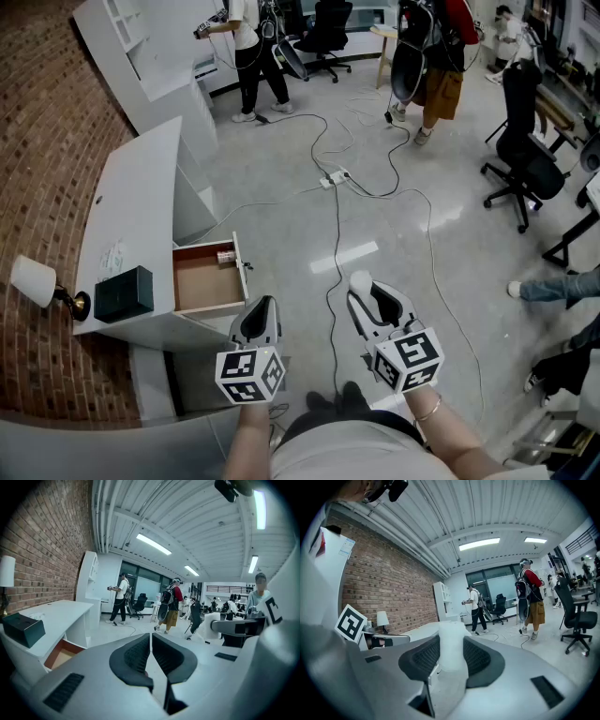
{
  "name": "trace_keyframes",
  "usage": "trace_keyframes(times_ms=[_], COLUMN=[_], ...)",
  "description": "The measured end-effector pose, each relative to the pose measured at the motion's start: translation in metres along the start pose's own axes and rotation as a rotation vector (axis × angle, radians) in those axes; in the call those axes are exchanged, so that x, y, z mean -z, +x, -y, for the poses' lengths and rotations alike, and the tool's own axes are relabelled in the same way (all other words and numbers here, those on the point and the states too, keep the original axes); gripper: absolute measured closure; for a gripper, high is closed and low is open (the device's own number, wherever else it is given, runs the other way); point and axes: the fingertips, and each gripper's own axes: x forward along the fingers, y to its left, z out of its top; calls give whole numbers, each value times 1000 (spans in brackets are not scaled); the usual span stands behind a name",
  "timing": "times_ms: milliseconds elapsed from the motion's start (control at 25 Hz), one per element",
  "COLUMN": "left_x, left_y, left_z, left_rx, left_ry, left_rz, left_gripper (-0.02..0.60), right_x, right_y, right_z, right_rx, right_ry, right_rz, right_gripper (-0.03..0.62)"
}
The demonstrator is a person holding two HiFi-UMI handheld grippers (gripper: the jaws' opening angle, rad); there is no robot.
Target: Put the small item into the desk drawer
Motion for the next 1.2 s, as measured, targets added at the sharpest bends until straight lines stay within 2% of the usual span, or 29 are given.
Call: trace_keyframes(times_ms=[840,1200], left_x=[9,4], left_y=[-28,-12], left_z=[29,16], left_rx=[-66,-96], left_ry=[11,19], left_rz=[18,19], left_gripper=[549,552], right_x=[5,-2], right_y=[-43,-24], right_z=[17,30], right_rx=[-32,-37], right_ry=[21,35], right_rz=[-1,7], right_gripper=[428,428])
